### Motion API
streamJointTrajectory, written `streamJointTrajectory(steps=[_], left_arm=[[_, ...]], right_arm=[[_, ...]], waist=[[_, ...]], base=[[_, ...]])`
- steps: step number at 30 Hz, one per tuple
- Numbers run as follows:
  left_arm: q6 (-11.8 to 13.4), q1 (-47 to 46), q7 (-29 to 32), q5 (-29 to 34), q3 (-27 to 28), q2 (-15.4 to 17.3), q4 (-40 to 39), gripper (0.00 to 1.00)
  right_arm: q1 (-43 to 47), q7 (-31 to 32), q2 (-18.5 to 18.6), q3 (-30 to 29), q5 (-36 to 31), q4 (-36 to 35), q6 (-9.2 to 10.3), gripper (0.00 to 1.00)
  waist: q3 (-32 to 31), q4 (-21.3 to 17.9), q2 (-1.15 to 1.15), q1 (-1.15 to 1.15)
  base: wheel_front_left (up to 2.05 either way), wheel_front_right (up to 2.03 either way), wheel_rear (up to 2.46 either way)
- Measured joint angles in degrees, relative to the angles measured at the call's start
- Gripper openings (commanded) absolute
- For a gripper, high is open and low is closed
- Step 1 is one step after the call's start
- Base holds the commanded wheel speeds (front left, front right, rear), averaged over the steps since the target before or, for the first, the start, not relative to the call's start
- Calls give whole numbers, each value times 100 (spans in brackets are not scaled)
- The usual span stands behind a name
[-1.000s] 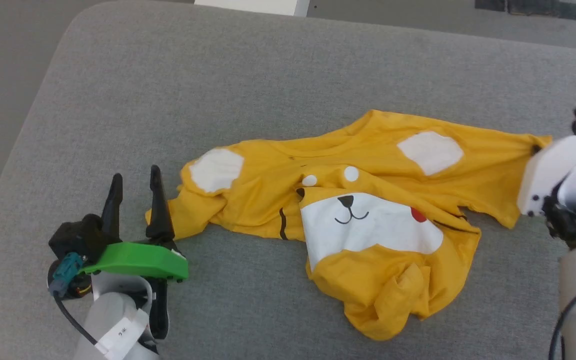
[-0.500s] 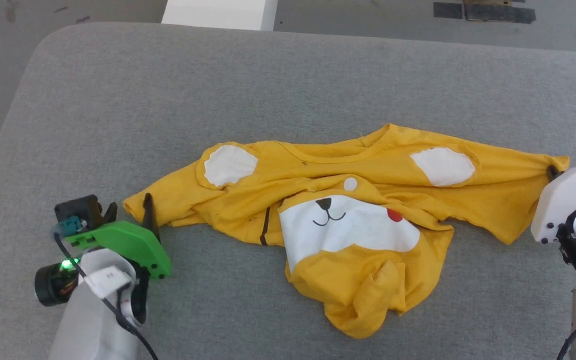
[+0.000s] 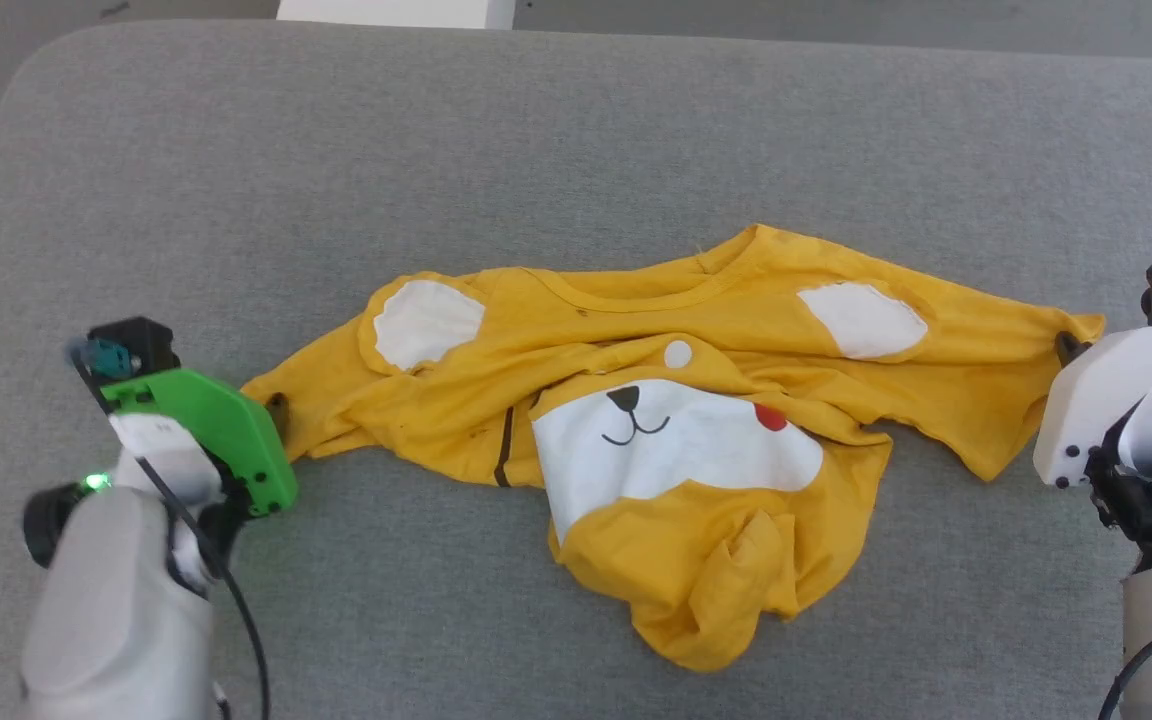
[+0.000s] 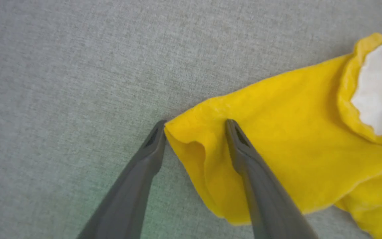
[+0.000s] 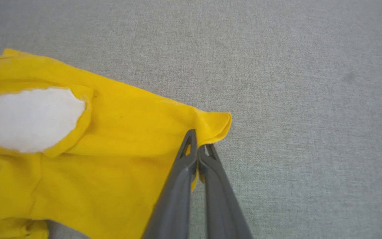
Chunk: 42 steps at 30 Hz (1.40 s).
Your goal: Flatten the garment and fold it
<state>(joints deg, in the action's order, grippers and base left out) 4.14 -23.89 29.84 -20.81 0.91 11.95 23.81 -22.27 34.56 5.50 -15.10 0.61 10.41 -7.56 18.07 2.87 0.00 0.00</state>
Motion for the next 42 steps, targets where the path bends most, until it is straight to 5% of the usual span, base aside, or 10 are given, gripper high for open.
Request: streamJointTrajectory(steps=[1,12,20,24,36,42], left_arm=[[-64,-45,163,-22,-18,78,-4,0],[-859,-245,890,-467,-127,625,-437,0],[-987,-1291,588,-1094,211,622,-1268,0],[-786,-2132,80,-946,408,686,-1458,0],[111,-4832,-1817,-370,934,719,-1349,0],[147,-5881,-2861,-597,1166,550,-1214,0]], right_arm=[[0,11,10,15,2,-12,0,0],[-220,288,466,457,223,-254,-1,0],[-1348,561,1193,904,343,-617,0,0],[-2281,611,1495,1162,386,-693,-1,0],[-5226,-127,1338,1200,534,168,-1,0],[-6267,-1063,1129,895,207,537,-2,0]], waist=[[12,-19,0,0],[43,-157,0,0],[242,-213,0,0],[456,-267,0,0],[1320,-511,0,1],[1637,-631,0,2]], base=[[0,0,0],[0,0,0],[0,0,0],[0,0,0],[0,0,0],[0,0,0]])
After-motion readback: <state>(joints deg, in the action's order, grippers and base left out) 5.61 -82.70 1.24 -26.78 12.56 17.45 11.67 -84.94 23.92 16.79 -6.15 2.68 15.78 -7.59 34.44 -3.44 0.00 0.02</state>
